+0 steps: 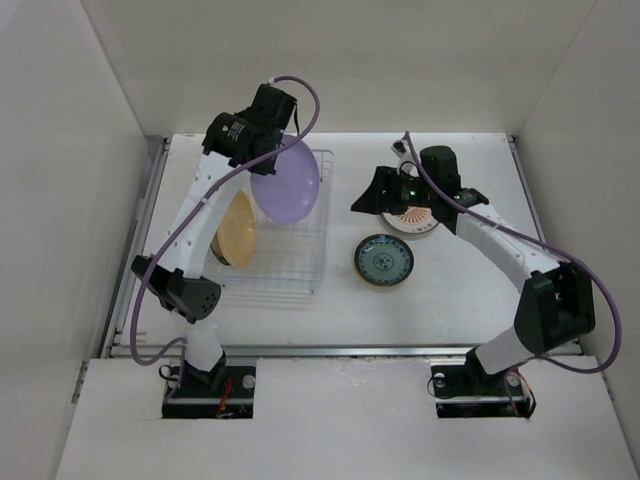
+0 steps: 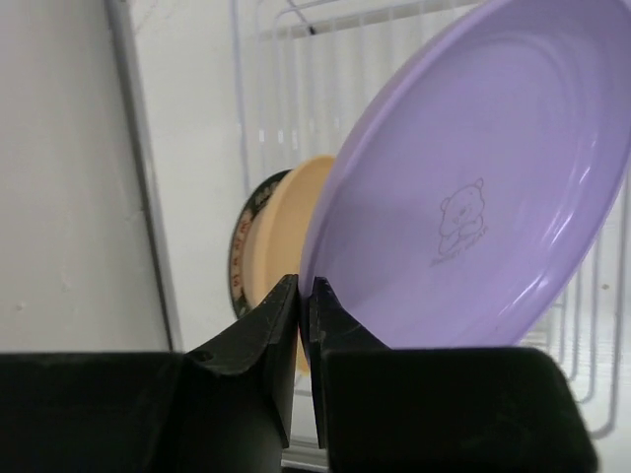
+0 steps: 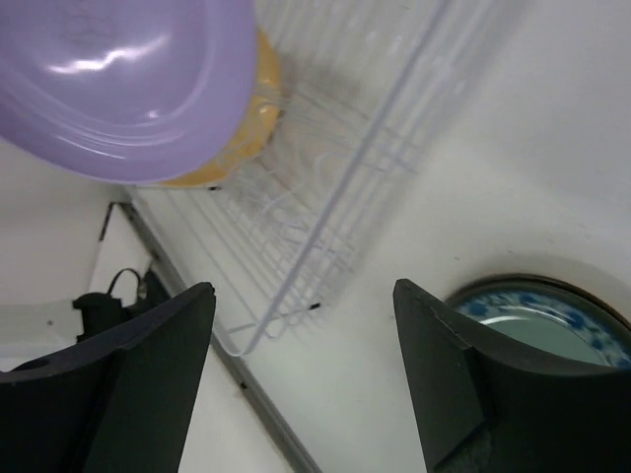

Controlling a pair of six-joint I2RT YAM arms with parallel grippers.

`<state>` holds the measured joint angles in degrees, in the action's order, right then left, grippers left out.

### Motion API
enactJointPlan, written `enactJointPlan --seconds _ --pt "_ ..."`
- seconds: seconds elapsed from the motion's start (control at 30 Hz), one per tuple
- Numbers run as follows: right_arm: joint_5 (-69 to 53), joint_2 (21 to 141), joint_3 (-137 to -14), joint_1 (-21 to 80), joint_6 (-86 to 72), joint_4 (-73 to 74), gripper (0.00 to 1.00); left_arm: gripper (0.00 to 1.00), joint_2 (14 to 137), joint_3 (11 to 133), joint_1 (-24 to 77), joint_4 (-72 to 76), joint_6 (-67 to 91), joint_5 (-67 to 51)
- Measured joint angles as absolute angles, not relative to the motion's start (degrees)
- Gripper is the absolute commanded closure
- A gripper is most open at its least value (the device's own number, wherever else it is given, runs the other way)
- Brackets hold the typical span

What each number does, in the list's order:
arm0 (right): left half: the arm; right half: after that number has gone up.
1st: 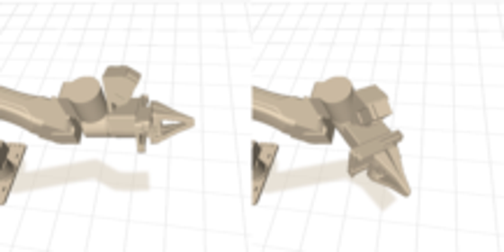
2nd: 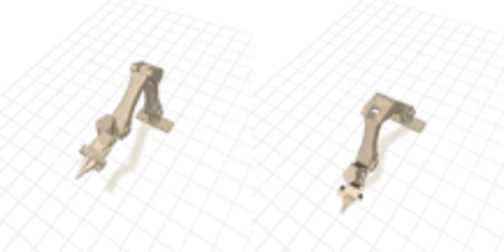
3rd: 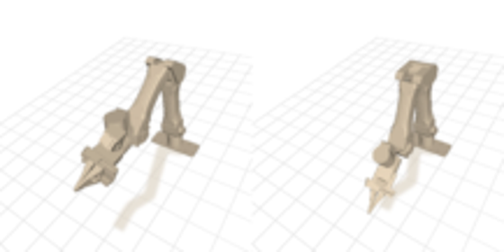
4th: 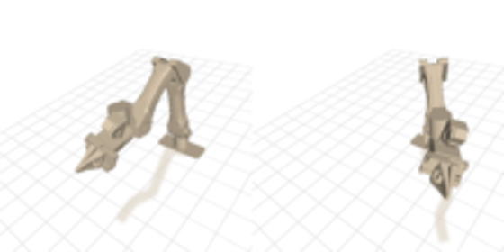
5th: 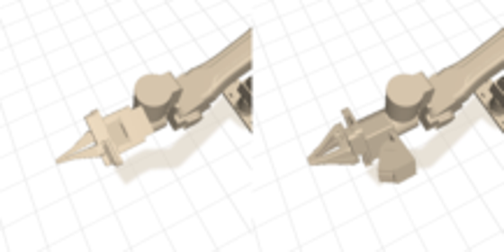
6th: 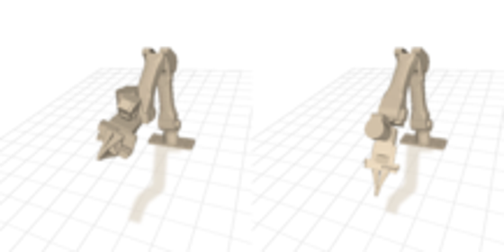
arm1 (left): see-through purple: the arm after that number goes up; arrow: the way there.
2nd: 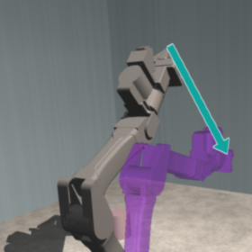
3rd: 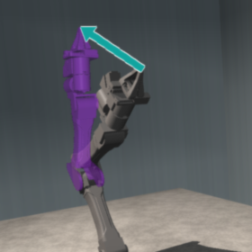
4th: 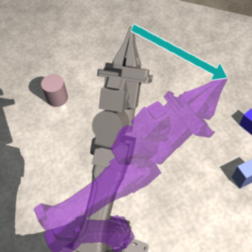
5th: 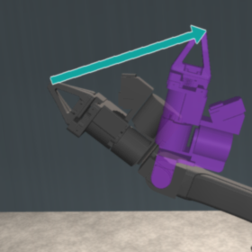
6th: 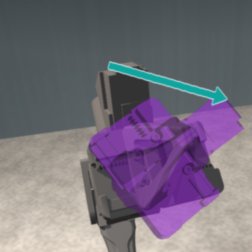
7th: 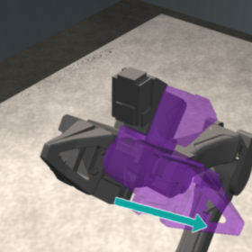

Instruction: Unload the plates from the dish rack

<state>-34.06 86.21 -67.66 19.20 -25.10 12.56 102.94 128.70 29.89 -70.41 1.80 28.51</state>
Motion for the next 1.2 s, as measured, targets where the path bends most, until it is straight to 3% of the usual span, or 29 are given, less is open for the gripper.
enactJointPlan --seconds 0.27,0.37,0.4,0.5,0.53,0.63,0.7,0.73,0.77,0.8,0.83,0.87,1.0,1.2 --pt "-39.2 90.0 -70.0 21.9 -30.0 5.4 0.19 1.00 102.6 122.9 29.1 -69.6 1.3 9.8" --pt "-38.9 92.5 -70.5 22.7 -30.9 5.0 0.26 1.00 102.6 121.6 28.6 -69.9 0.8 1.9" --pt "-38.6 93.3 -70.5 23.1 -31.1 5.1 0.42 1.00 102.6 121.6 28.5 -69.9 0.6 -0.4" --pt "-37.6 94.9 -70.4 23.8 -31.9 5.4 0.77 1.00 102.6 121.6 28.3 -69.8 -0.1 -4.4" --pt "-37.6 95.0 -70.4 23.9 -32.1 5.5 0.99 1.00 102.6 121.5 28.1 -70.1 -0.6 -4.4" --pt "-39.1 93.4 -70.3 23.7 -32.2 5.5 1.00 0.99 102.6 121.4 26.3 -69.6 -1.9 -4.2" --pt "-36.8 91.5 -70.3 24.2 -32.4 6.0 1.00 0.78 102.3 121.4 25.9 -69.1 -1.8 -4.0" --pt "-35.2 90.5 -70.3 24.4 -32.5 6.7 1.00 0.63 102.0 121.4 26.2 -68.8 -1.5 -3.4" --pt "-33.0 89.6 -70.3 24.6 -32.6 7.4 1.00 0.44 101.6 121.4 26.5 -68.6 -1.3 -2.4" --pt "-29.8 88.7 -70.3 24.6 -33.1 8.5 1.00 0.13 101.1 121.1 26.7 -68.6 -0.9 -1.1" --pt "-27.3 88.2 -70.3 24.3 -33.6 9.3 1.00 0.04 100.6 120.8 27.0 -68.6 -0.8 1.0" --pt "-24.9 87.7 -70.3 23.8 -34.4 10.3 1.00 0.00 100.1 120.6 27.4 -68.7 -0.2 3.3" --pt "-15.3 85.1 -68.6 18.5 -38.9 14.2 1.00 0.00 99.2 120.5 27.8 -68.8 0.2 16.0" --pt "0.3 75.6 -61.8 2.8 -45.8 22.0 1.00 0.00 99.1 117.2 27.5 -70.3 0.1 30.8"
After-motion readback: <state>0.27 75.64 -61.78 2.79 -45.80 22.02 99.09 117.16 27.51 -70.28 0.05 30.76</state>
